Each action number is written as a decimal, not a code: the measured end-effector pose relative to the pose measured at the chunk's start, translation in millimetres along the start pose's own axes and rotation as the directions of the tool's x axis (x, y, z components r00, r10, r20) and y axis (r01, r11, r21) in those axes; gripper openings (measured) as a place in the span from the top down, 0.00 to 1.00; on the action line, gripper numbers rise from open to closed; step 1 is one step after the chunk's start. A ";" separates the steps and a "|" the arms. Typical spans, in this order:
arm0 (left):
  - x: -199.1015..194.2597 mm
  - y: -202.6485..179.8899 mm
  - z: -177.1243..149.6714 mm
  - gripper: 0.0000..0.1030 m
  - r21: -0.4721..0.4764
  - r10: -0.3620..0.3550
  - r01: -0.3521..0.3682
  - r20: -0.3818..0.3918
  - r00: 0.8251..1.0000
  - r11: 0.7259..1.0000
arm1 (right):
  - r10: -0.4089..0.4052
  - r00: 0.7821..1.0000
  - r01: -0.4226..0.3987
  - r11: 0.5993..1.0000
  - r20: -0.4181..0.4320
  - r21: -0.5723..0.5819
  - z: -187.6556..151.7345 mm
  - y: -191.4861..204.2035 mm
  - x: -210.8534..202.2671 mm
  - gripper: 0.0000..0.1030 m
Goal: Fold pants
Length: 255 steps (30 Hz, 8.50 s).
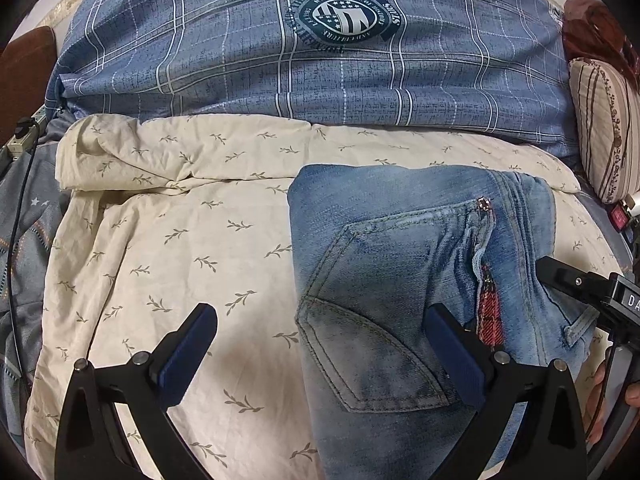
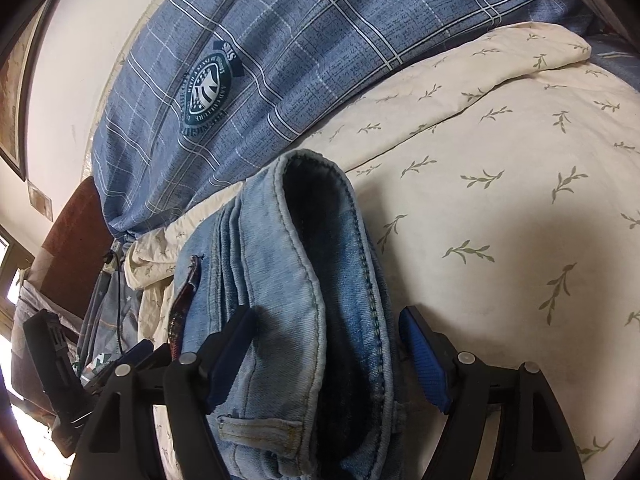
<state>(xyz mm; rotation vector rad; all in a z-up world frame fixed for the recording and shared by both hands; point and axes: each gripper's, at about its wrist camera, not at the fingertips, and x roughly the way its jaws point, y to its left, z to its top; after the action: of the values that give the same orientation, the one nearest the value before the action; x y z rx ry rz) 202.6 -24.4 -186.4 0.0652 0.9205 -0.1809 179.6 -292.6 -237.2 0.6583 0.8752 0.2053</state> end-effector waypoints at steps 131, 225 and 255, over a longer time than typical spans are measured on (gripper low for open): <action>-291.7 -22.3 -38.8 0.00 -0.016 0.221 -0.246 0.499 0.838 0.969 | -0.015 0.898 0.191 0.913 0.440 -0.359 -99.5 158.5 -210.7 0.26; -323.8 2.3 -54.6 0.00 -0.089 0.227 -0.212 0.507 0.832 0.973 | 0.024 0.887 0.218 0.859 0.461 -0.463 -130.9 224.0 -230.1 0.23; -318.5 14.2 -53.5 0.00 -0.107 0.201 -0.170 0.495 0.845 0.980 | 0.007 0.884 0.234 0.858 0.467 -0.456 -126.7 232.6 -226.1 0.23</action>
<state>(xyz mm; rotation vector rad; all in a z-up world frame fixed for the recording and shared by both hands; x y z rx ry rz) -25.2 37.3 34.4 0.0480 0.3881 0.0146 -39.4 -148.9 -7.7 0.1406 0.3723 0.1498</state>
